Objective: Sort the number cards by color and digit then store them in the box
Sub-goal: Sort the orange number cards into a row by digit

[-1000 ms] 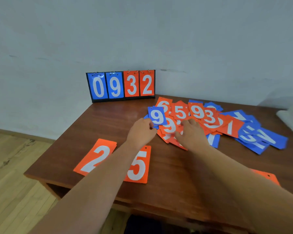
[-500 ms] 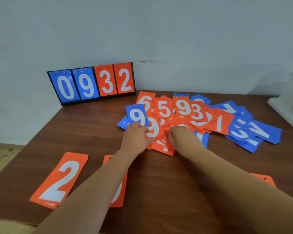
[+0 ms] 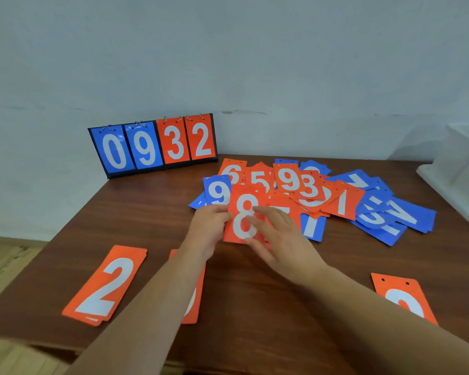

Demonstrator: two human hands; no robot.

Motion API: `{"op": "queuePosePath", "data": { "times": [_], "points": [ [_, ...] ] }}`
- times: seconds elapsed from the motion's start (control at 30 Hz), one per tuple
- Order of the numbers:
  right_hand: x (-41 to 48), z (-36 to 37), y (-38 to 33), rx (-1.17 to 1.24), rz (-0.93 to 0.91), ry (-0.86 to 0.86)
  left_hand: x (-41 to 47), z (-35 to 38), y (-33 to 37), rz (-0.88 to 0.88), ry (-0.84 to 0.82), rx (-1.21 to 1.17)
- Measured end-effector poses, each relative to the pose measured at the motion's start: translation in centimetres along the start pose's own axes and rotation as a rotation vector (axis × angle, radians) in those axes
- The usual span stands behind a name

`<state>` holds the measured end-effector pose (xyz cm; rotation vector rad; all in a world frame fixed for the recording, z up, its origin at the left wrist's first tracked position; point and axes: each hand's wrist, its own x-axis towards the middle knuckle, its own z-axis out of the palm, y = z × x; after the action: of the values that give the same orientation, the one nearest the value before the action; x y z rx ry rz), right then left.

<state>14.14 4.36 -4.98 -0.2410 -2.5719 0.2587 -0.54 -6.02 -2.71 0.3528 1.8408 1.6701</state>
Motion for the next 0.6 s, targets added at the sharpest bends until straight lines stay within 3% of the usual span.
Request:
{"op": "queuePosePath", "data": {
  "times": [0.07, 0.13, 0.23, 0.3, 0.47, 0.53, 0.6],
  "points": [
    [0.4, -0.3, 0.8, 0.054, 0.245, -0.04, 0.2, -1.0, -0.6, -0.008, 0.099, 0.035],
    [0.9, -0.3, 2.2, -0.05, 0.414, -0.189, 0.2, -1.9, -1.3, -0.016, 0.151, 0.072],
    [1.1, -0.2, 3.4, -0.126, 0.451, -0.487, -0.4, -2.6, -1.8, -0.006, 0.209, 0.098],
    [0.9, -0.1, 3.8, -0.137, 0.423, -0.537, -0.5, -2.7, -2.0, -0.006, 0.208, 0.102],
    [0.5, -0.6, 3.2, -0.25, 0.279, -0.494, -0.9, -2.5, -2.3, -0.02, 0.199, 0.135],
    [0.4, -1.1, 2.8, -0.24, 0.326, -0.376, -1.0, -2.3, -2.4, -0.023, 0.198, 0.152],
    [0.1, -2.0, 2.4, -0.218, 0.396, -0.119, -1.2, -2.1, -2.4, -0.038, 0.175, 0.154]
  ]
}}
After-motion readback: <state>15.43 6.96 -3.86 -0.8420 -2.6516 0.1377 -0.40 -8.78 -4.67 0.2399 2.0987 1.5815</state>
